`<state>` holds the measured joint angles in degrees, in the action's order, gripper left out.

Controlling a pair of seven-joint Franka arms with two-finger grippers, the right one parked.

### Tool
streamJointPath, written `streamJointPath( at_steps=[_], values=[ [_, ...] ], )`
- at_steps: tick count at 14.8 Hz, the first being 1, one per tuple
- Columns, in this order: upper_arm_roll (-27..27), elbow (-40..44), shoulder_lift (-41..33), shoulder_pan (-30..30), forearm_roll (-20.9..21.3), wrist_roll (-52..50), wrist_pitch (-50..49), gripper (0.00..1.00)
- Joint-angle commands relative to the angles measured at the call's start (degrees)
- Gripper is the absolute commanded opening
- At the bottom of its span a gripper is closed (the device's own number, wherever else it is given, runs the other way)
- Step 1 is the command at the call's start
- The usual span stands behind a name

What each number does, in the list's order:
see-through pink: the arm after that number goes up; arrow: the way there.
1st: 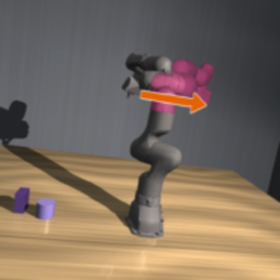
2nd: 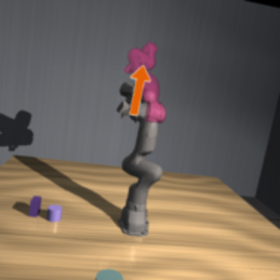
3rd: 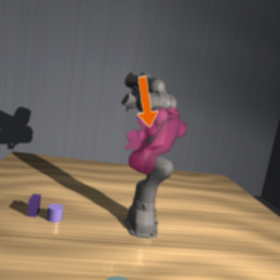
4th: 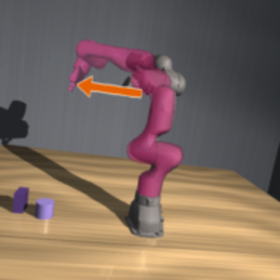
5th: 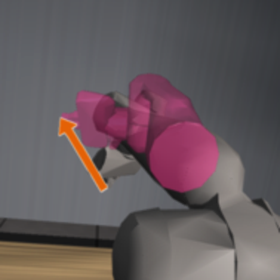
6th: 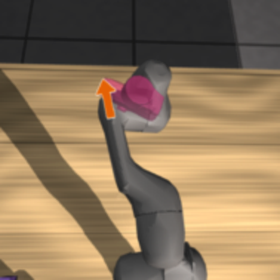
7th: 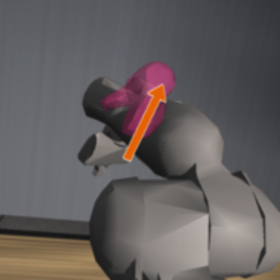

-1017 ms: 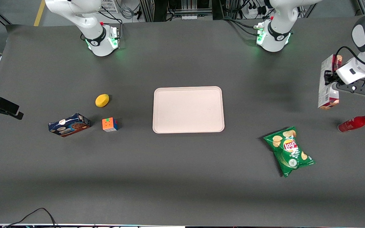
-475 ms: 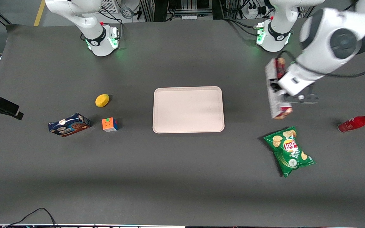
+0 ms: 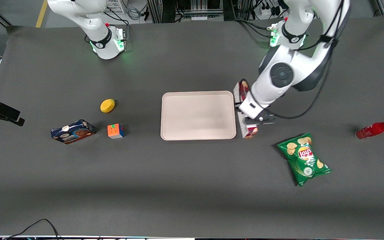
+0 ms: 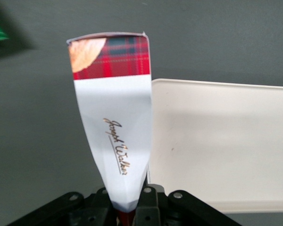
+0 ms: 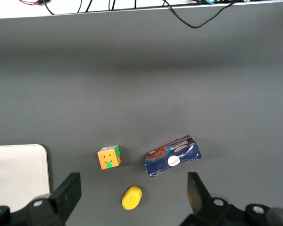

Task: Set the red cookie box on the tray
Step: 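Carry the held cookie box over the beige tray and lower it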

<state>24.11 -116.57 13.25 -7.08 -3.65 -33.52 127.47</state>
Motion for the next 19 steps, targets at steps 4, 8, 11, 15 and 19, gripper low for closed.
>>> streamJointPath(
  at_steps=[4, 8, 11, 15, 19],
  values=[
    [-0.47, 2.40, 9.68, -5.92, 8.46, -9.88, 9.27, 0.00],
    [-0.47, 2.49, 12.59, -7.95, 12.17, -13.41, 10.87, 0.00],
    [-0.47, 2.14, 13.12, -9.18, 12.17, -14.37, 10.52, 0.00],
    [-0.38, 1.35, 13.03, -9.53, 12.26, -14.73, 9.81, 0.00],
    [-0.47, 1.35, 12.94, -10.06, 12.26, -14.73, 9.99, 1.00]
  ],
)
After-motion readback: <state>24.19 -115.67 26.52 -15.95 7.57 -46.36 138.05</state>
